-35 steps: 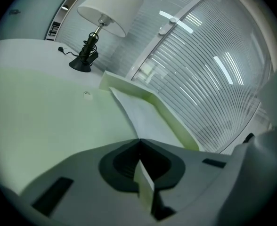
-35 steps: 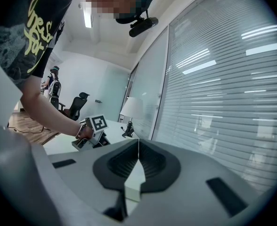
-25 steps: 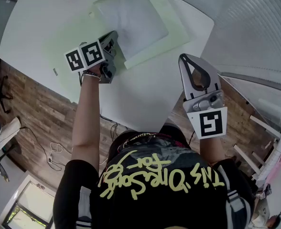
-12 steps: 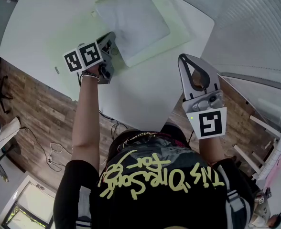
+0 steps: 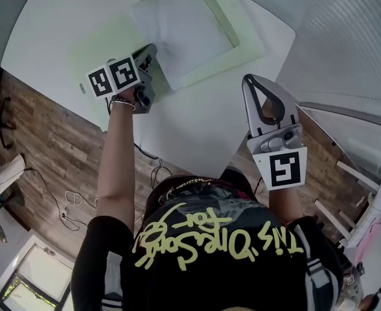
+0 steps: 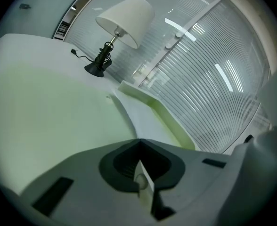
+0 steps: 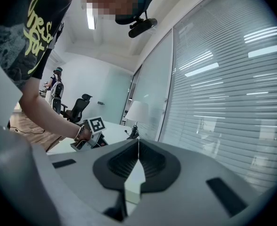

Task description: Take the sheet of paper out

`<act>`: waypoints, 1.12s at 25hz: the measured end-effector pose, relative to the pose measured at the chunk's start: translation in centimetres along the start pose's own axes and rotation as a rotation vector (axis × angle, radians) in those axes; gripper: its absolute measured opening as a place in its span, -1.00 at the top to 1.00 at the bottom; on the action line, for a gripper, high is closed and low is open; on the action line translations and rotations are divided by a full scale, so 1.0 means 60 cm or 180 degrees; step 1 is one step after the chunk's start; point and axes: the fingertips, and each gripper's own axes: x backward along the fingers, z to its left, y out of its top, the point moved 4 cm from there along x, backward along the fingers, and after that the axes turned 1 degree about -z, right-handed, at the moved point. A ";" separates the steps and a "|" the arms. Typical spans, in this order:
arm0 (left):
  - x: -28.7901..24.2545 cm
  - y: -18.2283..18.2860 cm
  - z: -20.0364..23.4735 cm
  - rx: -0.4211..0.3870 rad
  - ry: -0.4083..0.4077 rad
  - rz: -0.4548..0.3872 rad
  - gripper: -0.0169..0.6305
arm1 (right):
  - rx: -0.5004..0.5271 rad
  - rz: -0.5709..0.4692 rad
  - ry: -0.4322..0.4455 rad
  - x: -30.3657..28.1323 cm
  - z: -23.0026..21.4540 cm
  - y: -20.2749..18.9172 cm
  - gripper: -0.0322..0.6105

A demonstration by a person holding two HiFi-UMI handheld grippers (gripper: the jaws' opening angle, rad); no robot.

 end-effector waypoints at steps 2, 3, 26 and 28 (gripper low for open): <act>0.001 0.001 0.002 0.0007 0.0015 -0.0002 0.93 | 0.0007 -0.0007 0.0010 -0.001 0.001 0.001 0.88; 0.001 0.001 0.002 0.0010 0.0023 -0.0006 0.93 | 0.0009 -0.0008 0.0014 -0.001 0.001 0.001 0.88; 0.059 0.004 0.023 0.0007 0.0070 -0.0101 0.93 | 0.0040 -0.0073 0.0144 -0.006 0.040 0.018 0.88; 0.060 0.005 0.024 0.0010 0.0079 -0.0099 0.93 | 0.0040 -0.0067 0.0160 -0.007 0.040 0.018 0.88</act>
